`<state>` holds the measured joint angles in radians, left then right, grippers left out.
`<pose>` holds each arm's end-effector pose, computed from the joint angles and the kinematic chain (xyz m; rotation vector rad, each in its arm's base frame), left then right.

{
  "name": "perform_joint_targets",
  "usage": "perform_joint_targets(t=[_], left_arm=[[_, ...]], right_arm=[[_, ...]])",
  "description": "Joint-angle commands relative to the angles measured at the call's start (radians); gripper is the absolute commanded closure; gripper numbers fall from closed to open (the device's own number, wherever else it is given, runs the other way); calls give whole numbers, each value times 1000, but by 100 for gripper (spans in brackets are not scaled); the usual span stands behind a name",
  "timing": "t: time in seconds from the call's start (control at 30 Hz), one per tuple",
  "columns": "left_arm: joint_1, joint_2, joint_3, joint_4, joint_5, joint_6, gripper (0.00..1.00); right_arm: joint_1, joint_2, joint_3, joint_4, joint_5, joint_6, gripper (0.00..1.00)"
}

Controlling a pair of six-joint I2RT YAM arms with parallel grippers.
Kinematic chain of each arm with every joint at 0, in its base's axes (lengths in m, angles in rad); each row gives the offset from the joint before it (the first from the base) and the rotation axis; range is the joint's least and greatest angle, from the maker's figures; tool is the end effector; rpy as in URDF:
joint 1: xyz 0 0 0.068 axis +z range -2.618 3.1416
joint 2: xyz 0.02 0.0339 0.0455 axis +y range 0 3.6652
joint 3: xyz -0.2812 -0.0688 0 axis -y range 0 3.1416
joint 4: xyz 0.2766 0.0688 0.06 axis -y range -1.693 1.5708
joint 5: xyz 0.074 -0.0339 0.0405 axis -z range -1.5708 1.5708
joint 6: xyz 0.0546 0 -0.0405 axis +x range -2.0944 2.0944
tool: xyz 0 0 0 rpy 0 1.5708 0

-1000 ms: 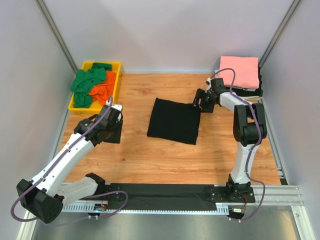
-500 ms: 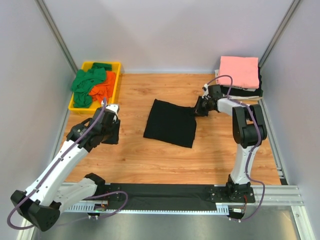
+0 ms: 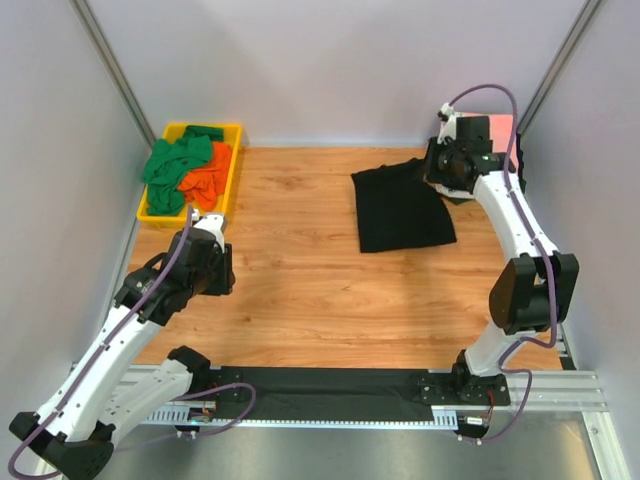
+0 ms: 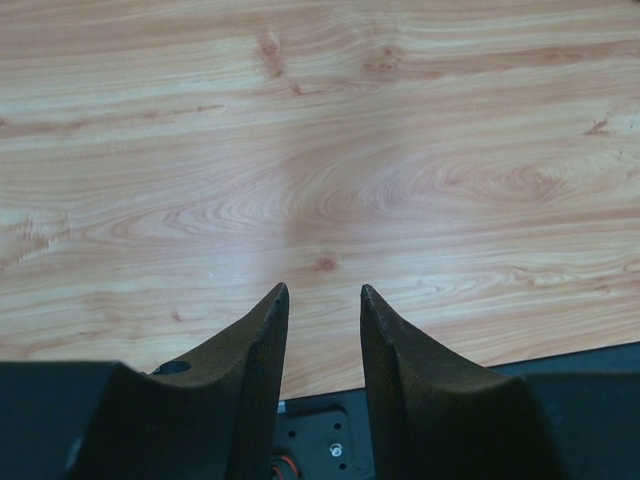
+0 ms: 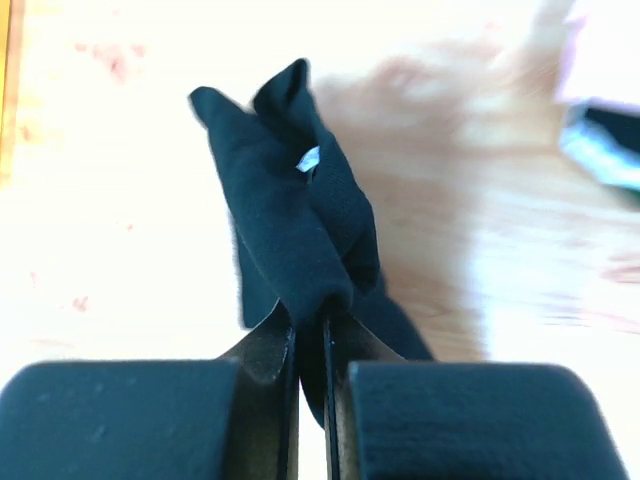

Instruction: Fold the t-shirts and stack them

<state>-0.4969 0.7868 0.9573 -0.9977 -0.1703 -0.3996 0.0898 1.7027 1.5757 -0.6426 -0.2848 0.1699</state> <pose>0.1542 -0.0731 0.3246 0.0368 2.3935 -0.2203 0.4266 0.0538 0.3288 -0.0483 2.3470 0.4616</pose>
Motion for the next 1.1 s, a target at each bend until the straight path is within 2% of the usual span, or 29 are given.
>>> perform_joint_targets(t=[0.0, 0.17, 0.4, 0.67, 1.07], left_arm=[[-2, 5, 3, 31, -1, -12, 58], [-2, 15, -2, 33, -1, -12, 58], [-2, 43, 1, 33, -1, -12, 58], [-2, 83, 4, 28, -8, -15, 59], [-2, 115, 5, 24, -23, -19, 59]], right_arm=[[-39, -35, 113, -61, 53, -104, 100], [-119, -17, 220, -80, 39, -159, 100], [-156, 47, 388, -78, 26, -251, 100], [-206, 143, 637, -86, -10, -259, 100], [-277, 255, 880, -77, -39, -241, 100]])
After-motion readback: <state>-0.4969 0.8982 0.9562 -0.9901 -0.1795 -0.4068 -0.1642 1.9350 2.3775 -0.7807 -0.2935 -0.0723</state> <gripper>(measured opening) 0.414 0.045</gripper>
